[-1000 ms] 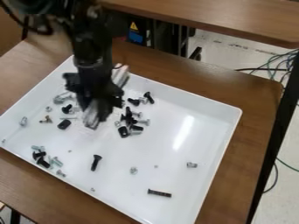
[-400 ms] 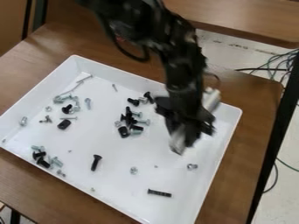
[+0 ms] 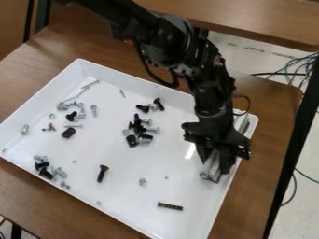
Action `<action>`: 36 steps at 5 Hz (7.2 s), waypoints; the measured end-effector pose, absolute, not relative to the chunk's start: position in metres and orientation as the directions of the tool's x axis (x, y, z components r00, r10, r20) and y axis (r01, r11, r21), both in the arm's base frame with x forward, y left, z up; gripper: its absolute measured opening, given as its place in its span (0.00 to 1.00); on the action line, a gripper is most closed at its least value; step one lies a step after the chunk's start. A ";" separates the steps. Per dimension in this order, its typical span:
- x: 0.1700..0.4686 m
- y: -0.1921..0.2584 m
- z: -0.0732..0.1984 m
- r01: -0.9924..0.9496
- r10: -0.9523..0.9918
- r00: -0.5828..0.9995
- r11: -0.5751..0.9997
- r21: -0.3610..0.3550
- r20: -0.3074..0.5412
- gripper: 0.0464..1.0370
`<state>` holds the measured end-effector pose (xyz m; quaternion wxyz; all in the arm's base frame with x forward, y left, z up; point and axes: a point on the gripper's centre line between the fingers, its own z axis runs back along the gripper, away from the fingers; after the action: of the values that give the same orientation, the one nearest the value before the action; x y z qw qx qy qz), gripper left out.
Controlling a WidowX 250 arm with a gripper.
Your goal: Sweep into pile
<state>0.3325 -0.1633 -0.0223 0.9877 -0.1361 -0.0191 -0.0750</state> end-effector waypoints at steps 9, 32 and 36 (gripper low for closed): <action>0.328 0.173 -0.050 -0.457 0.466 0.885 0.872 -0.178 0.011 0.32; 0.254 -0.078 -0.052 0.182 -0.178 0.983 0.955 -0.235 0.038 0.32; 0.220 0.119 -0.049 -0.075 0.074 0.997 0.997 -0.034 -0.028 0.32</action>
<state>0.2201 0.1185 -0.0487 0.9991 -0.0176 0.0133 0.0373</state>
